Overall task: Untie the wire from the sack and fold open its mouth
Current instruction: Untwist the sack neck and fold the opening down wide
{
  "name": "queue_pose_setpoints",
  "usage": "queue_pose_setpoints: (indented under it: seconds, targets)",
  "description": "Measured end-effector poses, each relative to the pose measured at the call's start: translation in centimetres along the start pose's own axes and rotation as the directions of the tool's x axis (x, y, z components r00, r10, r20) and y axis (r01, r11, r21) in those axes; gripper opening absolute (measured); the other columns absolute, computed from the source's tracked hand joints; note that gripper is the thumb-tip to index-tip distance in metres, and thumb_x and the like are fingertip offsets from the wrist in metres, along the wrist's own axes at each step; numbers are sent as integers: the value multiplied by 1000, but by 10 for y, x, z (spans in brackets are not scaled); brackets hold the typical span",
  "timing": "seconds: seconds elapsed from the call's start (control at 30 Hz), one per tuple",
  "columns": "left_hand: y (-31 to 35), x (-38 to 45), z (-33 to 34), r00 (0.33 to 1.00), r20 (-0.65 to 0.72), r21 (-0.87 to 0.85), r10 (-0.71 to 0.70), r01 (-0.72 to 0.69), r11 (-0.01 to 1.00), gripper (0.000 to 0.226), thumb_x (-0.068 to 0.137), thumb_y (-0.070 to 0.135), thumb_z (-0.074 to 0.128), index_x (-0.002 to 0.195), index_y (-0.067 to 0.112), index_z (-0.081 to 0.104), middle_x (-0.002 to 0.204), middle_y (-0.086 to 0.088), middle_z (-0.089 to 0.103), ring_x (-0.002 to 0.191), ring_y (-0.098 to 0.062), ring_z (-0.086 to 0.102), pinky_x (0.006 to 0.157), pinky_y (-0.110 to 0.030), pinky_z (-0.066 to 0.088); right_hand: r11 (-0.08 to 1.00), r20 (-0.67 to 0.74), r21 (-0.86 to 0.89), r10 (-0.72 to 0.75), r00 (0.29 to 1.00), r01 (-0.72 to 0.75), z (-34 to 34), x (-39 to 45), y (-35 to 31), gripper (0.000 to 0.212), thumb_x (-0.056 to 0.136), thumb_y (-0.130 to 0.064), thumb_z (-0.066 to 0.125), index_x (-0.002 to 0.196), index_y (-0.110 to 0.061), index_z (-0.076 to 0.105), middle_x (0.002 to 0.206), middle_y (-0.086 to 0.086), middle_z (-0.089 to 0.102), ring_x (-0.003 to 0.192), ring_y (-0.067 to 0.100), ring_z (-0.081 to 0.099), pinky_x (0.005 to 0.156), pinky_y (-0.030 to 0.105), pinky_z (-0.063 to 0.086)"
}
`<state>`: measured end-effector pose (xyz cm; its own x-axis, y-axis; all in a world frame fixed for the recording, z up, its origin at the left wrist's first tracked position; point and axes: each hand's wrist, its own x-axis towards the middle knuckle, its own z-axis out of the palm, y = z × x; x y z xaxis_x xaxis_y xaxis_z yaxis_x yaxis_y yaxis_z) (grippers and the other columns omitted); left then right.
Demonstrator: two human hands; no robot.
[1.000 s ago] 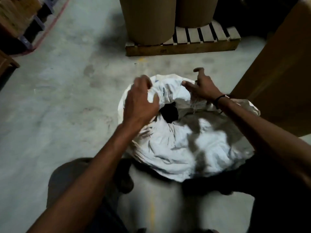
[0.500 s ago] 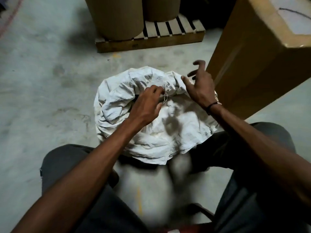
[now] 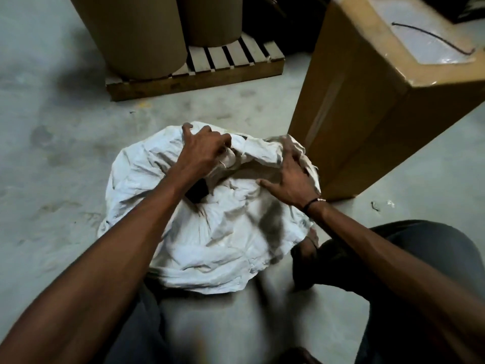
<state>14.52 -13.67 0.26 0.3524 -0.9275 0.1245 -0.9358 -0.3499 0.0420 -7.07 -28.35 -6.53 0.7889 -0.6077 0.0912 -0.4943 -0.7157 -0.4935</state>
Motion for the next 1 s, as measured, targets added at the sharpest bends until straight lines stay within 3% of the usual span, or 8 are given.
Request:
queue_pose_setpoints:
  seconds: [0.07, 0.2, 0.37, 0.5, 0.63, 0.7, 0.87, 1.0]
  targets:
    - [-18, 8, -8, 1000, 10, -251, -28, 29, 967, 18, 93, 21, 66, 109, 28, 65, 82, 11, 59, 109, -25, 62, 98, -47, 27, 998, -8, 53, -23, 1000, 23, 9, 17, -10, 117, 90, -63, 66, 165, -19, -13, 168, 15, 30, 151, 34, 38, 118, 56, 38]
    - [-51, 10, -19, 982, -48, -529, -181, 128, 839, 21, 92, 30, 66, 108, 26, 54, 96, 3, 71, 106, -25, 65, 92, -37, 24, 987, -68, 96, -124, 990, 130, 8, 48, -36, 93, 101, -26, 52, 164, -6, -14, 90, 12, 74, 75, 32, 67, 72, 41, 53]
    - [-69, 3, -18, 893, -203, -498, -402, 259, 828, 29, 90, 27, 66, 112, 20, 48, 104, 3, 67, 106, -28, 63, 100, -46, 30, 884, 11, 455, -124, 992, 105, -19, 68, -86, 78, 104, -33, 51, 164, -16, 3, 93, 15, 69, 80, 27, 64, 79, 42, 53]
    - [-69, -8, -28, 763, -387, -429, -518, 348, 834, 32, 85, 27, 70, 110, 19, 52, 115, -2, 58, 113, -28, 55, 102, -49, 33, 375, 331, 885, -87, 940, -277, -48, 80, -119, 65, 102, -40, 60, 155, -9, 40, 139, 20, 63, 118, 28, 67, 112, 47, 49]
    - [-44, -27, -55, 550, -481, -530, -683, 439, 726, 26, 86, 32, 65, 103, 17, 53, 115, -9, 54, 114, -31, 52, 93, -44, 39, -258, 451, 826, -234, 862, -502, -51, 74, -136, 60, 113, -38, 29, 123, 5, 69, 119, 19, 72, 108, 29, 71, 108, 42, 51]
    - [-29, -46, -69, 511, -478, -609, -715, 394, 689, 36, 84, 43, 66, 102, 16, 51, 111, -8, 54, 108, -31, 53, 89, -45, 44, -372, 449, 792, -182, 875, -484, -46, 74, -143, 65, 114, -37, 25, 116, 4, 75, 114, 19, 74, 103, 29, 74, 103, 43, 56]
    - [31, -88, -73, 811, -45, -653, -583, 418, 632, 106, 56, 84, 74, 132, 23, 31, 128, -12, 48, 115, -29, 54, 96, -44, 51, -312, 428, 850, -58, 902, -423, -37, 76, -165, 60, 112, -42, 34, 148, 3, 51, 134, 20, 64, 124, 32, 62, 118, 49, 41]
    - [40, -99, -53, 785, -81, -585, -614, 461, 667, 99, 60, 56, 86, 132, 21, 28, 114, -9, 65, 99, -35, 67, 83, -43, 56, -62, 393, 919, 251, 885, -390, -33, 70, -175, 87, 94, -36, 76, 158, -11, 22, 131, 17, 64, 110, 26, 70, 99, 49, 59]
